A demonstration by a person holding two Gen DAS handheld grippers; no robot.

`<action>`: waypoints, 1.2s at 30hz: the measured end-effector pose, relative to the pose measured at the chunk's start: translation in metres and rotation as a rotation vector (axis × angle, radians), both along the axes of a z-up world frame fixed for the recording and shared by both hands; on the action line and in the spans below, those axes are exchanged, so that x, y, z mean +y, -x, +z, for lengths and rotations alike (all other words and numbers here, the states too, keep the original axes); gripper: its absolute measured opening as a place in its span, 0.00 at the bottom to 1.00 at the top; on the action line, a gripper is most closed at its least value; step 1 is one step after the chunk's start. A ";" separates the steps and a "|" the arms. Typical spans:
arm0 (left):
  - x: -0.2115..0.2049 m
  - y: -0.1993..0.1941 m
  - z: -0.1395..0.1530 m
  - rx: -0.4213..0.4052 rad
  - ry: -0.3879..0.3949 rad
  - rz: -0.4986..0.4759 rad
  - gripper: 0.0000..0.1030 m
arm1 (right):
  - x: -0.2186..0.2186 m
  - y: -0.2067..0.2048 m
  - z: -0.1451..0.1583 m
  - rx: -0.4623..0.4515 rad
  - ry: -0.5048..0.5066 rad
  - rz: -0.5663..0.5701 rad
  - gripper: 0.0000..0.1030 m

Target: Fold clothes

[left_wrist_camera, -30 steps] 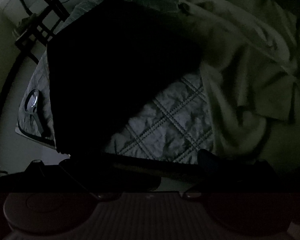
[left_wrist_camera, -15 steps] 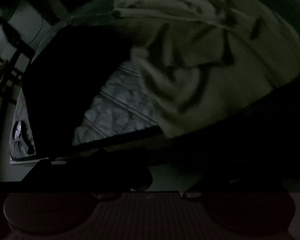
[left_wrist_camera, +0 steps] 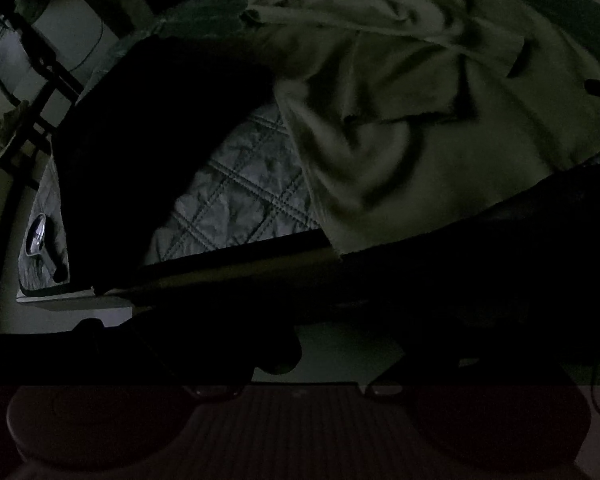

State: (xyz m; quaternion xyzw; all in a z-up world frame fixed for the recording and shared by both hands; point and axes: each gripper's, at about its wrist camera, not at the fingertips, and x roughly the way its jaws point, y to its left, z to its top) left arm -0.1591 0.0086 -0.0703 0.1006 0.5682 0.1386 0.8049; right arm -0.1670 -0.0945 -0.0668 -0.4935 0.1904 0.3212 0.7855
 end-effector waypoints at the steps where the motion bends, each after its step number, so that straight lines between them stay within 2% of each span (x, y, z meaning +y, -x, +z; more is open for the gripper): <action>1: 0.000 0.000 -0.001 0.002 -0.001 -0.001 0.85 | 0.002 0.001 -0.003 0.003 0.017 0.012 0.54; 4: -0.003 0.000 -0.001 -0.001 -0.002 -0.010 0.85 | 0.008 -0.002 -0.012 0.011 0.056 0.011 0.51; 11: -0.011 0.000 -0.002 -0.010 -0.002 -0.046 0.85 | 0.010 -0.007 -0.010 -0.019 -0.003 -0.014 0.52; 16: -0.017 0.001 -0.004 -0.017 -0.021 -0.083 0.85 | 0.012 -0.009 -0.014 -0.024 -0.001 -0.005 0.52; 20: -0.024 0.002 -0.005 -0.017 -0.044 -0.121 0.85 | 0.012 -0.002 -0.011 -0.024 -0.003 0.031 0.57; 26: -0.033 0.002 -0.010 -0.012 -0.071 -0.174 0.85 | 0.015 0.001 -0.018 -0.036 0.032 0.045 0.58; 32: -0.045 0.005 -0.013 -0.021 -0.111 -0.247 0.85 | 0.018 0.002 -0.020 -0.082 0.037 0.056 0.64; 34: -0.048 0.006 -0.013 -0.026 -0.124 -0.273 0.85 | 0.018 0.001 -0.021 -0.089 0.036 0.062 0.64; 36: -0.052 0.007 -0.014 -0.033 -0.136 -0.292 0.85 | 0.017 0.000 -0.020 -0.076 0.031 0.069 0.56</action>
